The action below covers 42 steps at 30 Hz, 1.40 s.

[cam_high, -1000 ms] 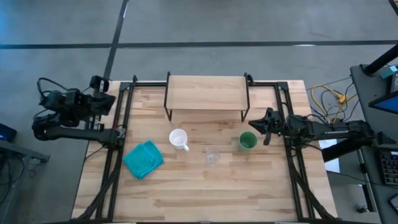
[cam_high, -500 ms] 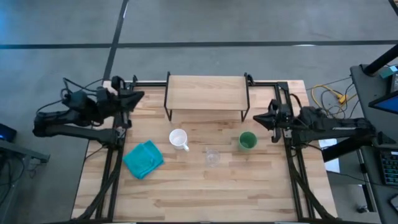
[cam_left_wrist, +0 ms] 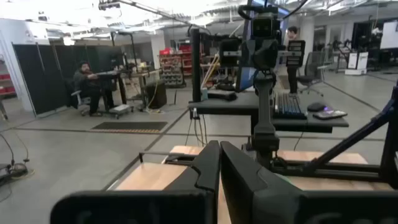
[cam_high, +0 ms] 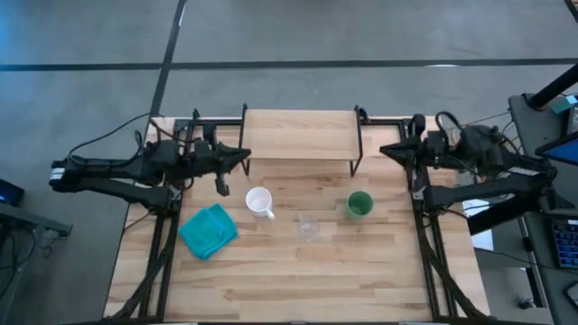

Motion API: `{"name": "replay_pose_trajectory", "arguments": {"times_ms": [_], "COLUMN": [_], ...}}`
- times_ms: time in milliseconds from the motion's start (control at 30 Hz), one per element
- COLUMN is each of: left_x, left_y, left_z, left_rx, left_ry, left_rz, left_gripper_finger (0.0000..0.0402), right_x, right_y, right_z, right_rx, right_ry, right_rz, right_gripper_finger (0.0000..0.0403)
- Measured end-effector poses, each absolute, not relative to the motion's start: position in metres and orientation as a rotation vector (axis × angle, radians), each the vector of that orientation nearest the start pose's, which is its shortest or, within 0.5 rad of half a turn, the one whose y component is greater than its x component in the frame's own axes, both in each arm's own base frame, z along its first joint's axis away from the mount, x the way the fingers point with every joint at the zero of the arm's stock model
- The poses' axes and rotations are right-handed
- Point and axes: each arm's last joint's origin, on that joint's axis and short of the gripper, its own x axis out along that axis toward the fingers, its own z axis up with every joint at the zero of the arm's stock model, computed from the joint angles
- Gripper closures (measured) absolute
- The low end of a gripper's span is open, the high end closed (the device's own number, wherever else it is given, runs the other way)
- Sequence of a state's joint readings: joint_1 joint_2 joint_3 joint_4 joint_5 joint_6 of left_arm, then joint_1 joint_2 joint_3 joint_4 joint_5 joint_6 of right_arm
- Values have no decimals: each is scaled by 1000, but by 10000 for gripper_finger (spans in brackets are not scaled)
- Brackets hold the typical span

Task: Stack small to large cups/mugs on shelf
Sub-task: Put the green mug on the shelf

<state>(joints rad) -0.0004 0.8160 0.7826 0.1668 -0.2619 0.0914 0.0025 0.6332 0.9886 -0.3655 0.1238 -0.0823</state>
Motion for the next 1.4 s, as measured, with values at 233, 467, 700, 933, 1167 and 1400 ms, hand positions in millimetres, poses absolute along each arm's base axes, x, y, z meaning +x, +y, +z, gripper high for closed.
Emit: {"name": "replay_pose_trajectory", "arguments": {"times_ms": [233,467,700,933,1167,1400], "left_x": [192,194,191,189,190,196], "left_y": [7,7,8,8,8,8], "left_z": [353,353,355,357,354,336], "left_rx": [78,73,-29,-35,-34,-101], "left_ry": [-78,-76,-107,-116,-93,61], "left_rz": [263,262,275,292,292,277], "left_gripper_finger": [402,402,402,402,402,402], "right_x": [111,120,141,163,179,182], "right_y": [-4,-4,-4,-4,-3,-3], "right_z": [423,422,413,399,390,381], "right_rx": [-134,-70,-48,5,42,151], "right_ry": [3,106,194,306,368,487], "right_rz": [-130,-126,-126,-132,-140,-153], "right_gripper_finger": [385,385,385,349,295,280]}}
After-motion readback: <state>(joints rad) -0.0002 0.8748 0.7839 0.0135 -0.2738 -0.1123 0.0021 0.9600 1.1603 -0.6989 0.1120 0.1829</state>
